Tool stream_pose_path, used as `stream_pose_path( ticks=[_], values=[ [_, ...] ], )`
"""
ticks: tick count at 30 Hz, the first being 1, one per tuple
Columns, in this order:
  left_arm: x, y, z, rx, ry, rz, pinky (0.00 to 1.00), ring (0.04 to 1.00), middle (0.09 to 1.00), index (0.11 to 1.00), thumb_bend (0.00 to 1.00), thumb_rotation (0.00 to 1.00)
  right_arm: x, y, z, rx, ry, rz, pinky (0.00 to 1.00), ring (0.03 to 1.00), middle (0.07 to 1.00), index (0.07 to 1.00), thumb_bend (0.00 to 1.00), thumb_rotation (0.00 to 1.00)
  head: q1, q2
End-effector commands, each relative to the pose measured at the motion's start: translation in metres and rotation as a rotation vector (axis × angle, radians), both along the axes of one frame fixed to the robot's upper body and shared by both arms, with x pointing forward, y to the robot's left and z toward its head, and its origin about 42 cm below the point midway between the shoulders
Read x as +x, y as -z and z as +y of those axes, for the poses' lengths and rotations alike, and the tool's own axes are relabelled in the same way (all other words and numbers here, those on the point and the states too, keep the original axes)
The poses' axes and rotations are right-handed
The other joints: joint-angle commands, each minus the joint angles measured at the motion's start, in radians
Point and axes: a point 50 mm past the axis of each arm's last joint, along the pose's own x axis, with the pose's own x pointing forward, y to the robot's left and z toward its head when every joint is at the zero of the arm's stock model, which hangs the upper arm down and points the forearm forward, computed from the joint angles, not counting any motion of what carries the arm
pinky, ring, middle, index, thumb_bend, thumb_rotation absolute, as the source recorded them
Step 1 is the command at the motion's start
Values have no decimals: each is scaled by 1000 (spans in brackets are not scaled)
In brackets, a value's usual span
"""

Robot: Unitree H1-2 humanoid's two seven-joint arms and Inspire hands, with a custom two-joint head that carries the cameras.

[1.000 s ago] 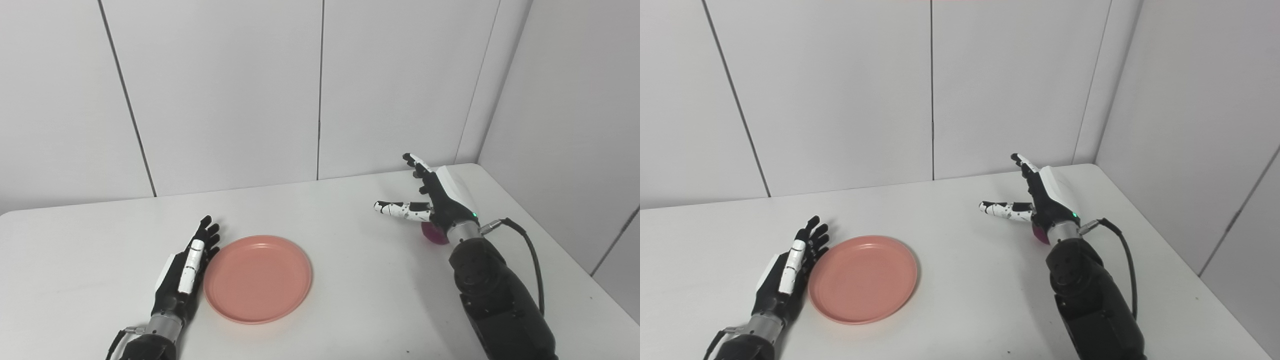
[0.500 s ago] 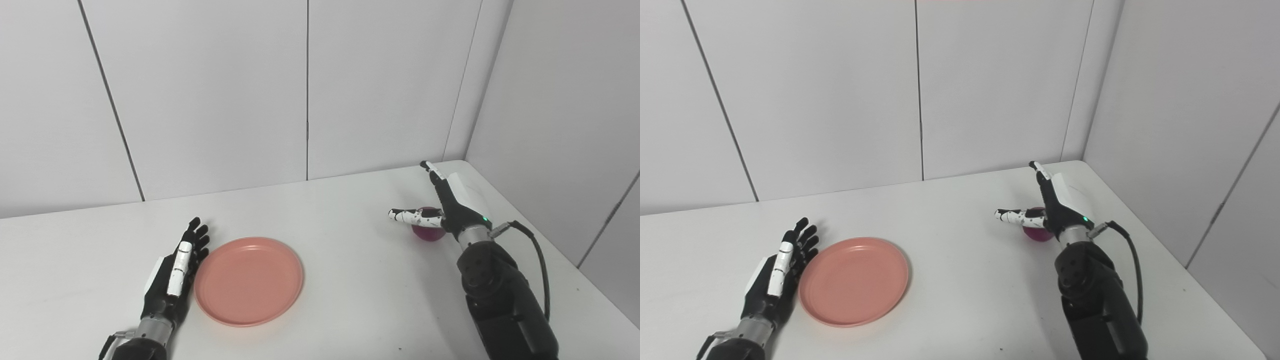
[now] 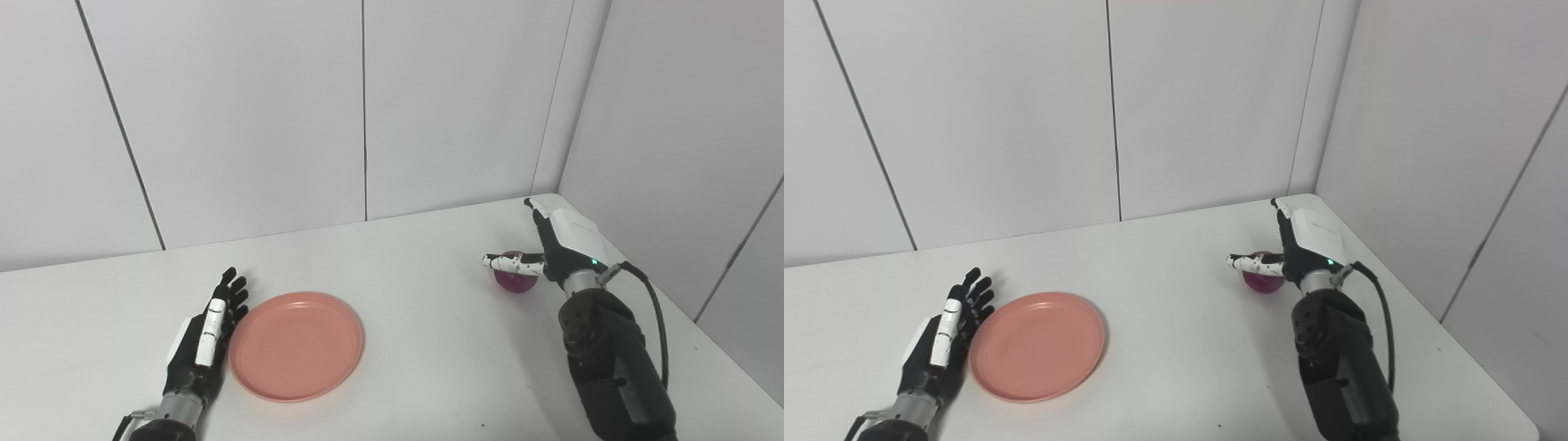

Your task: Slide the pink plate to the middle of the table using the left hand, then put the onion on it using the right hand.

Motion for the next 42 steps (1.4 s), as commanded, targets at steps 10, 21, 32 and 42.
stream_pose_path(
  ticks=[10,21,32,42],
  values=[
    [6,-15,-1,9,17,-74,973,982,982,987,651,1000,15,-9,-2,-7,1,19,823,889,908,914,877,536,4,4],
    [6,-15,0,8,13,-67,981,982,983,986,652,1000,19,3,2,51,-25,41,807,864,892,902,883,488,10,5],
    [4,-15,1,10,12,-74,969,980,982,986,651,1000,22,10,2,75,-19,41,727,825,869,883,881,418,12,8],
    [2,-15,-1,17,12,-77,956,975,975,981,655,1000,24,15,2,81,0,7,677,768,821,857,837,361,15,13]
  ],
)
